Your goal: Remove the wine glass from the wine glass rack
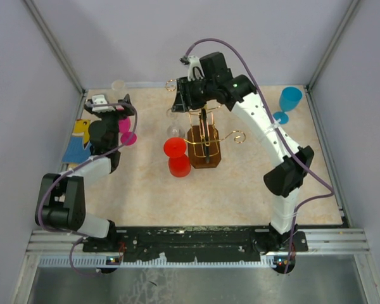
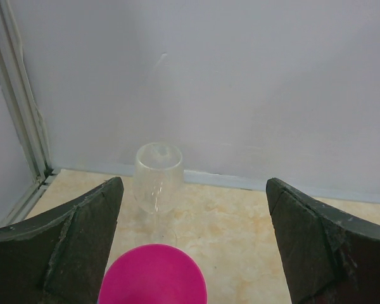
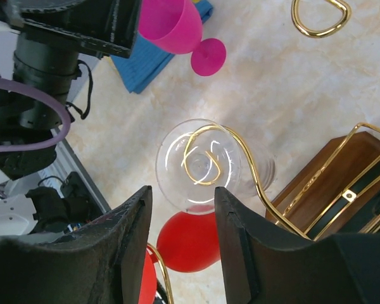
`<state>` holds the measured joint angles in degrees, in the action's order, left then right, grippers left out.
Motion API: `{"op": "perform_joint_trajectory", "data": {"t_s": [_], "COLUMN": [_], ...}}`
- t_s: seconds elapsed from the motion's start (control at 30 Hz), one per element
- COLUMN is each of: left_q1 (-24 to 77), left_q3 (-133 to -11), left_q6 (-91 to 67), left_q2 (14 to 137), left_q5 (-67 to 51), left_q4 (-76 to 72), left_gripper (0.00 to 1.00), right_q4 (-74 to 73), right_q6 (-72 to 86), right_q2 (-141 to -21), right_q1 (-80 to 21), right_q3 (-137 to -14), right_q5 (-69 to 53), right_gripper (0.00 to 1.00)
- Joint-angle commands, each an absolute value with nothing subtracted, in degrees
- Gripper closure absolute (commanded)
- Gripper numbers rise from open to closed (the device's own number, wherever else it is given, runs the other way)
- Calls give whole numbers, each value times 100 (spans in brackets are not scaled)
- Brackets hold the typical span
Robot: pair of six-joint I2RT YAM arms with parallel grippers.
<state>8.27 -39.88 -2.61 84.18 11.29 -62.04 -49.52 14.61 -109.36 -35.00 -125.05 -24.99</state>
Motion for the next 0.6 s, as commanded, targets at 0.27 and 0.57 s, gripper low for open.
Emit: {"op": "perform_joint_trajectory", "data": {"t_s": [0.27,0.57], "left_q1": [870,879], "left_q3": [-4311,-4346], "left_q6": [-520,-553], "left_q2": [7888,7618], "left_q5": [1033,1090], "left_q4": [-6012,-5826], "left_gripper": [0,0], "right_q4": [-5016,-5121], "right_q6": [1726,1799], "right_q2": [-11070,-11272], "right_q1": [-3548,-3604], "right_q3": [-12717,-12863], "right_q5": [-1996,-1796], "right_gripper": [57,56]}}
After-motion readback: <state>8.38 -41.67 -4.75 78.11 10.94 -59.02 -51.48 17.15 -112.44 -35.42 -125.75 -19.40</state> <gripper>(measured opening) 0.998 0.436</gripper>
